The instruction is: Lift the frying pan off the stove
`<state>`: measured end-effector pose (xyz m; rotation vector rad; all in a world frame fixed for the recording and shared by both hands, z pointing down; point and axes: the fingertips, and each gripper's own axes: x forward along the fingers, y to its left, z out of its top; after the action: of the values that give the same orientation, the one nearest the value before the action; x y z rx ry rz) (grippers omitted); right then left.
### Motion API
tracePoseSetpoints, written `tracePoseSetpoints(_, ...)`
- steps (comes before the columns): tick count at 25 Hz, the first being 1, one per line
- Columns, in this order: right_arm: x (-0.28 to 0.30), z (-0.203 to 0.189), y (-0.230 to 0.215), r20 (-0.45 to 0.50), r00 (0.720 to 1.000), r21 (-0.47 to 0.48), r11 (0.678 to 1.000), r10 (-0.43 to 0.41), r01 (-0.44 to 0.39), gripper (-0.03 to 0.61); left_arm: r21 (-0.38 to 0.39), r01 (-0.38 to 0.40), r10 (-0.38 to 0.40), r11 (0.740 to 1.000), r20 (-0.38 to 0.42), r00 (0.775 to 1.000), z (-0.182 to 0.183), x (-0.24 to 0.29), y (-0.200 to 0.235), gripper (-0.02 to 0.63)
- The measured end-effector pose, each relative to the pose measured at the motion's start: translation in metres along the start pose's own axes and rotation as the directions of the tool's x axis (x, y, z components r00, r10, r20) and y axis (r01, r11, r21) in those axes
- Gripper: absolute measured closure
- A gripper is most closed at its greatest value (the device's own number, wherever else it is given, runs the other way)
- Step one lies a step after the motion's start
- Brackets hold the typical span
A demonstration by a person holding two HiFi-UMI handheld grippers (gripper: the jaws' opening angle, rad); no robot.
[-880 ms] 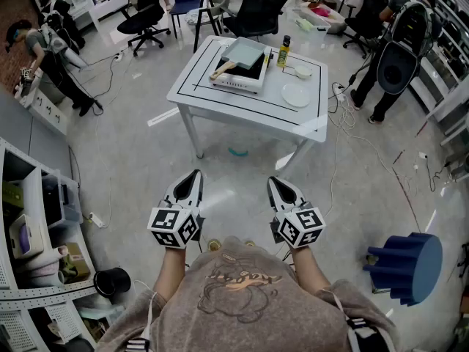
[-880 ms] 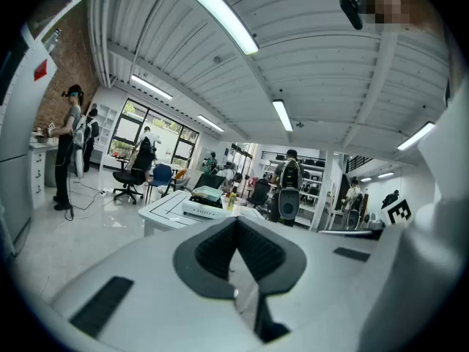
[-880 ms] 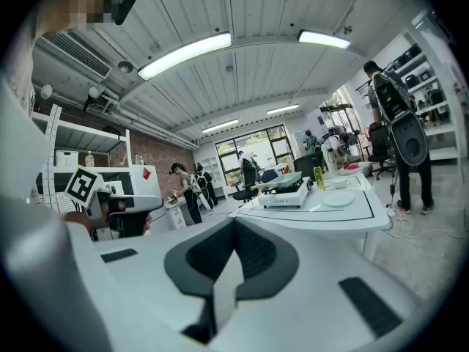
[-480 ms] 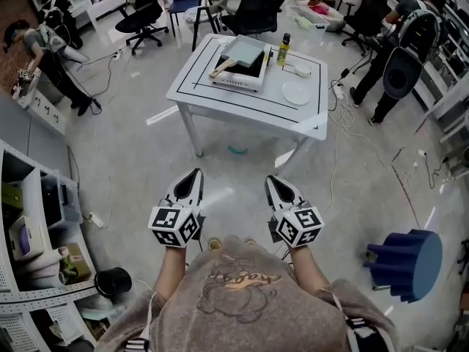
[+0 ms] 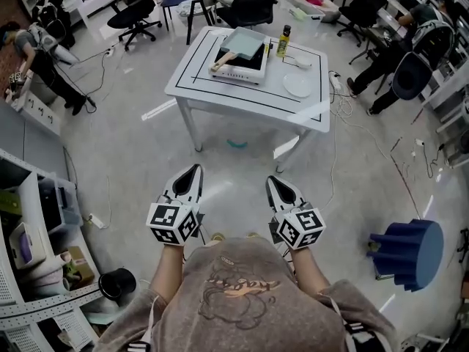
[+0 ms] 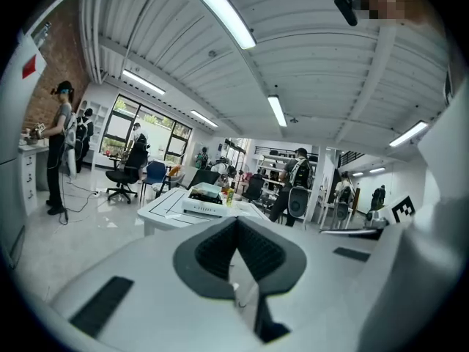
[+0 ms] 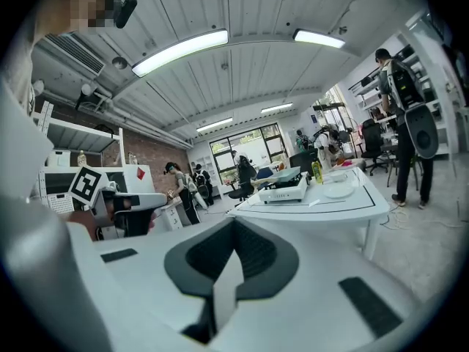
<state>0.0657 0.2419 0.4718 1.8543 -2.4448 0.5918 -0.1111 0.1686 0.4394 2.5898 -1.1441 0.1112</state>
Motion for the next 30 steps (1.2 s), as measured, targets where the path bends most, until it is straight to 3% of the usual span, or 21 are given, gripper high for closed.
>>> tracePoseSetpoints(13, 0.017, -0.012, 0.011, 0.025, 0.997, 0.016, 0.997, -0.079, 0.078, 0.580, 0.030, 0.073, -0.072, 0.997, -0.033, 0.997, -0.013, 0.014, 0.024, 0.607)
tracePoseSetpoints(30, 0.104, 0.007, -0.028, 0.006, 0.999, 0.032, 0.999, -0.041, 0.041, 0.580, 0.038, 0.065, -0.063, 0.997, -0.035, 0.997, 0.001, 0.089, 0.061, 0.607)
